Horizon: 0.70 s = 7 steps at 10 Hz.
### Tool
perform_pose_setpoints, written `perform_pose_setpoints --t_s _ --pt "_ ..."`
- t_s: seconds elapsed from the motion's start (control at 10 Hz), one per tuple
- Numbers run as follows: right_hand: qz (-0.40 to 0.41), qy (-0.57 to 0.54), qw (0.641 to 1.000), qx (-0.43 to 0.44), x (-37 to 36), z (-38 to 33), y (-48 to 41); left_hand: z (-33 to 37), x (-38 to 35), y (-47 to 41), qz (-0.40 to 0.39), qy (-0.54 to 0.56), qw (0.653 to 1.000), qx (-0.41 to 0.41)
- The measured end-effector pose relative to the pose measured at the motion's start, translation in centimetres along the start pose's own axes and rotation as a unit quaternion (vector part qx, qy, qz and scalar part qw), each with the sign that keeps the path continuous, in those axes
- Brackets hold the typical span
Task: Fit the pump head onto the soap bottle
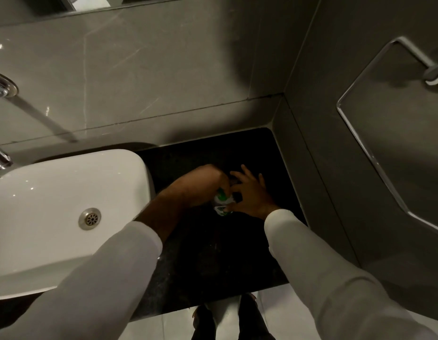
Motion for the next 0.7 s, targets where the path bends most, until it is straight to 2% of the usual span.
perform_pose_setpoints --t_s 0.3,0.6,0.7 --pt "0.012 -0.019 1.000 -0.011 -1.3 0.3 1.1 1.8 -1.5 1.1 0.039 0.034 0.999 -0.005" --pt "0.027 -0.056 0.998 -0.023 -1.9 0.5 1.6 2.4 -2.1 1.5 0.033 0.032 0.999 -0.004" --pt "-0.006 -0.045 0.999 -0.028 -2.7 0.8 1.6 2.5 -1.9 2.1 0.085 0.012 0.996 -0.011"
Point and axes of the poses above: each hand's wrist, its own y-axis away from the middle knuckle, its own x-axis out of the back of the hand, z = x × y, the point moved 10 cm from there along -y, towards the middle knuckle, and after that the axes turned 13 degrees about -z, right-handed, at the moved point
